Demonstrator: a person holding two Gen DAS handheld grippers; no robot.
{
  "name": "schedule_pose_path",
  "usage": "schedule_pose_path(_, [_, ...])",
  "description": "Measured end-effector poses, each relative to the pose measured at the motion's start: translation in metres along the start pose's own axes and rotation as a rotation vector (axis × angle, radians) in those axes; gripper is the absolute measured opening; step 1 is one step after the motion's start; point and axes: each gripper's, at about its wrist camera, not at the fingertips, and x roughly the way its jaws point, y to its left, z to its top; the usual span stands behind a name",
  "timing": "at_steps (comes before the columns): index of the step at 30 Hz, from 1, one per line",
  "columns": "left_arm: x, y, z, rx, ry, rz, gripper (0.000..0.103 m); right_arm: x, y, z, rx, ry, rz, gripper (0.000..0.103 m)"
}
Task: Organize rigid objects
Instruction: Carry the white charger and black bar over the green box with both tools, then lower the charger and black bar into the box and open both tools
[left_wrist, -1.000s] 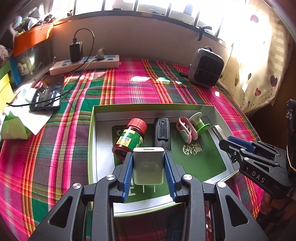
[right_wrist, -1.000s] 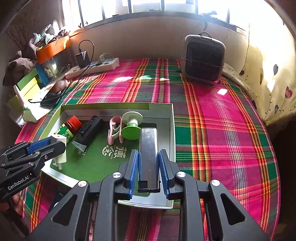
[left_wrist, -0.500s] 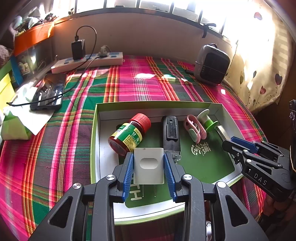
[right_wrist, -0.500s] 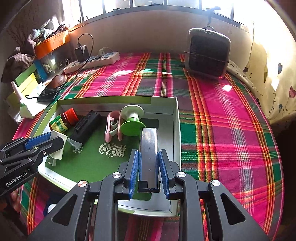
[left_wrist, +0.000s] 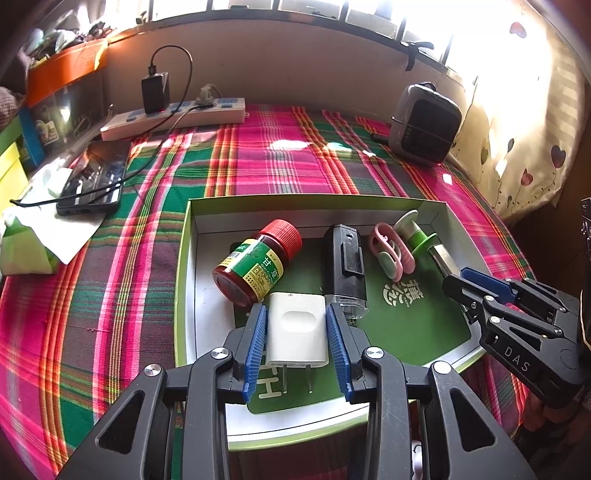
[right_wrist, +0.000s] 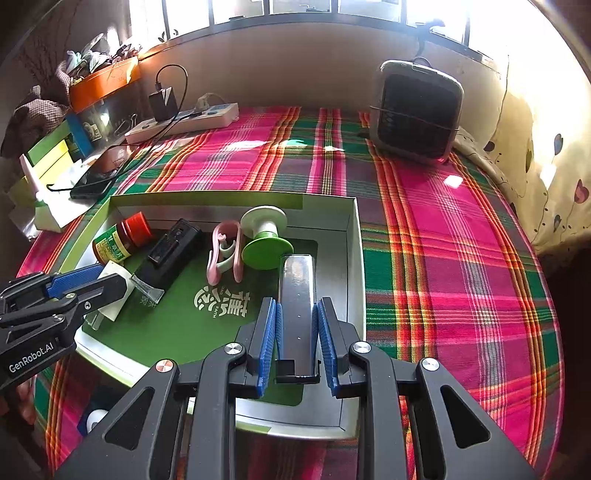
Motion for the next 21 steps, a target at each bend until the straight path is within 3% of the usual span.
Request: schedule_pose_path(21, [-0.0004,0.0002,0.0002,0.002,0.003,0.008,0.033,0.0013,0.0021,-0.0002,-0.006,-0.002,-0.001,0.024])
